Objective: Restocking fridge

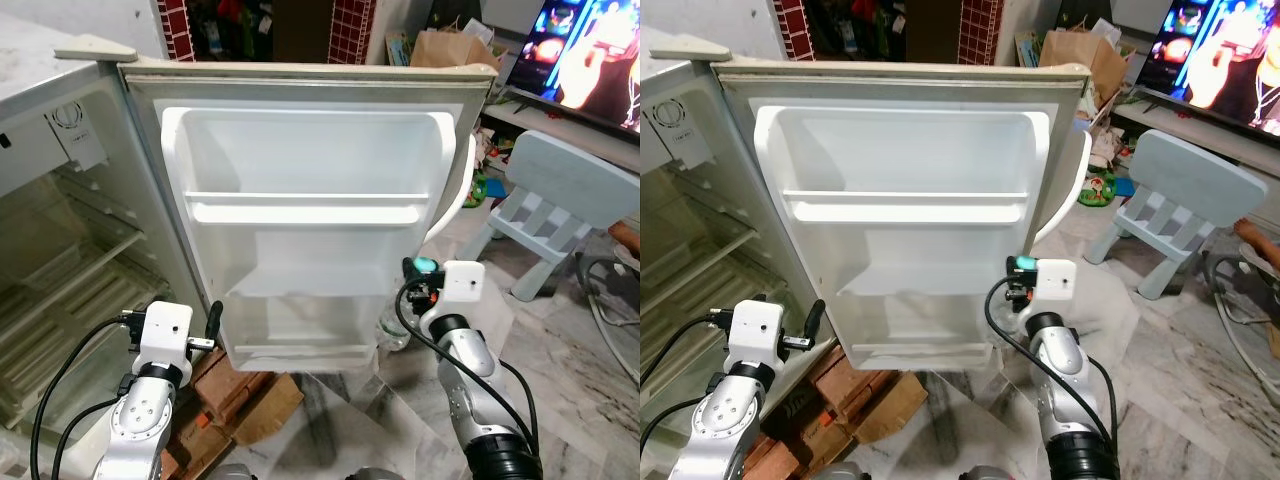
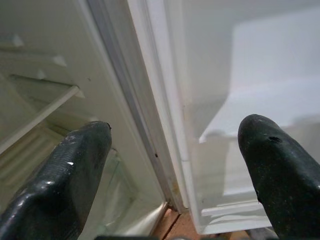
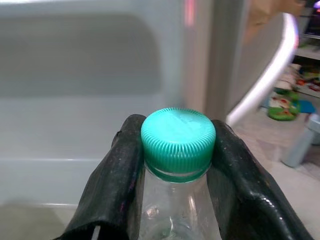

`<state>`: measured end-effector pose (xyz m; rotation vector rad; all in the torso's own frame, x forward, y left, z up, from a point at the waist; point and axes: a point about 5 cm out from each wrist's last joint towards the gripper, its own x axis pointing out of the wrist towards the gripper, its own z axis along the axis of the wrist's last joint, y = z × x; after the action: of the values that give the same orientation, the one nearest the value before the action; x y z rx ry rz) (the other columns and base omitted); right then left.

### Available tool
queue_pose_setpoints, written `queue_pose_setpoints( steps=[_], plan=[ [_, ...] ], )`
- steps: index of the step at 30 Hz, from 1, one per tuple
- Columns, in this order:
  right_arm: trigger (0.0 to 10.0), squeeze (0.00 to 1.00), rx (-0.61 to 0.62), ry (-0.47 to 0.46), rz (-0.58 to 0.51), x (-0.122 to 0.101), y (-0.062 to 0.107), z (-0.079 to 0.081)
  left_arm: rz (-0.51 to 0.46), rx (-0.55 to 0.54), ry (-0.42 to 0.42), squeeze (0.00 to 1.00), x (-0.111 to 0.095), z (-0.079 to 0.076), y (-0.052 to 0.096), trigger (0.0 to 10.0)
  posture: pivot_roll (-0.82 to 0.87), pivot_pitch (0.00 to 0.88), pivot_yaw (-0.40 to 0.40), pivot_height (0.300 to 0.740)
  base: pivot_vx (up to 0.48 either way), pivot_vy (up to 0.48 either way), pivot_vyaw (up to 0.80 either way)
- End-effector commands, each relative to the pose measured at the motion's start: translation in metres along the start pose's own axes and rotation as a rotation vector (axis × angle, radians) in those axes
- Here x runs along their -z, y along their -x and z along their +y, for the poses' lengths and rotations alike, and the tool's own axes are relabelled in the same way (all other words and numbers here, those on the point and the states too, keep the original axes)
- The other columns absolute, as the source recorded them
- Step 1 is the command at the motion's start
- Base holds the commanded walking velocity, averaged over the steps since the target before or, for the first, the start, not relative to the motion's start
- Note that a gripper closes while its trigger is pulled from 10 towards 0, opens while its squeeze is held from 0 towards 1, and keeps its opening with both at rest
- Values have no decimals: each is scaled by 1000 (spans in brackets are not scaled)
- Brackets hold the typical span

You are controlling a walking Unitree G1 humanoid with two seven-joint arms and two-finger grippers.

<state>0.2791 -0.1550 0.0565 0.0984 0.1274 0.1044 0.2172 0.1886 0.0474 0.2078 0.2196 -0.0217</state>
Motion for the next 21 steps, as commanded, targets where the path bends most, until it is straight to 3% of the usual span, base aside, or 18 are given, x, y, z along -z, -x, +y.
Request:
queue_pose_setpoints(
  steps=[1, 8, 21],
  plan=[
    [10000, 0, -21, -6, -40, -10, -5, 2, 18, -30, 3, 0, 2, 5, 3, 10000, 127, 0, -41, 740, 0, 0, 0],
    [10000, 0, -71, -24, -31, -10, -5, 8, 38, -51, 3, 0, 5, 12, 5, 10000, 127, 0, -41, 740, 0, 0, 0],
    [10000, 0, -104, -34, -30, -9, -4, 11, 43, -49, 3, 0, 5, 11, 3, 10000, 125, 0, -40, 657, 0, 0, 0]
  ],
)
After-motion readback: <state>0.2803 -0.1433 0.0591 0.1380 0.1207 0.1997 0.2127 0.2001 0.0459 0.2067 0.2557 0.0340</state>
